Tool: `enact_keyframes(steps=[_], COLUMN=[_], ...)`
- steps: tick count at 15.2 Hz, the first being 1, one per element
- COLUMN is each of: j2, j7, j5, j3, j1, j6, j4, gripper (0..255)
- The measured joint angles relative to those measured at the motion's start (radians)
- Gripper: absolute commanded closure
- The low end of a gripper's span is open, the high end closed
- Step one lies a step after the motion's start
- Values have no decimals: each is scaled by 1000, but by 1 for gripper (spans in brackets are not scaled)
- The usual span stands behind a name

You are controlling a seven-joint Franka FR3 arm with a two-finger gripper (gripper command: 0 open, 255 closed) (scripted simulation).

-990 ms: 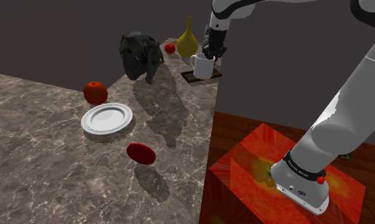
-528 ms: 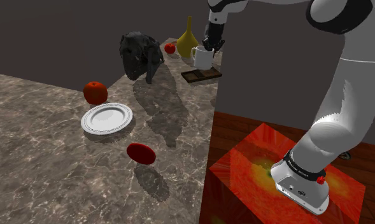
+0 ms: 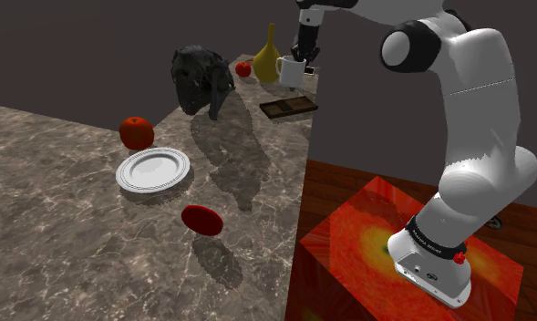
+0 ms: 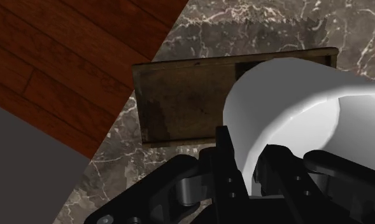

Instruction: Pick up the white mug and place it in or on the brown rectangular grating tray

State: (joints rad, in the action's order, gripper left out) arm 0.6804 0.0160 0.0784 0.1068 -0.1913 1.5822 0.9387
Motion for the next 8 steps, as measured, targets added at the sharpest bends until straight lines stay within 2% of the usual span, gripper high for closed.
enact_keyframes(steps=[1, 2, 8], j2=[97, 133, 106], j7=[0, -4, -15], j5=[6, 7, 7], j3=[-3, -4, -2], j1=[-16, -23, -22], j6=[-70, -91, 6], j4=[-168, -222, -98], gripper=[255, 255, 255])
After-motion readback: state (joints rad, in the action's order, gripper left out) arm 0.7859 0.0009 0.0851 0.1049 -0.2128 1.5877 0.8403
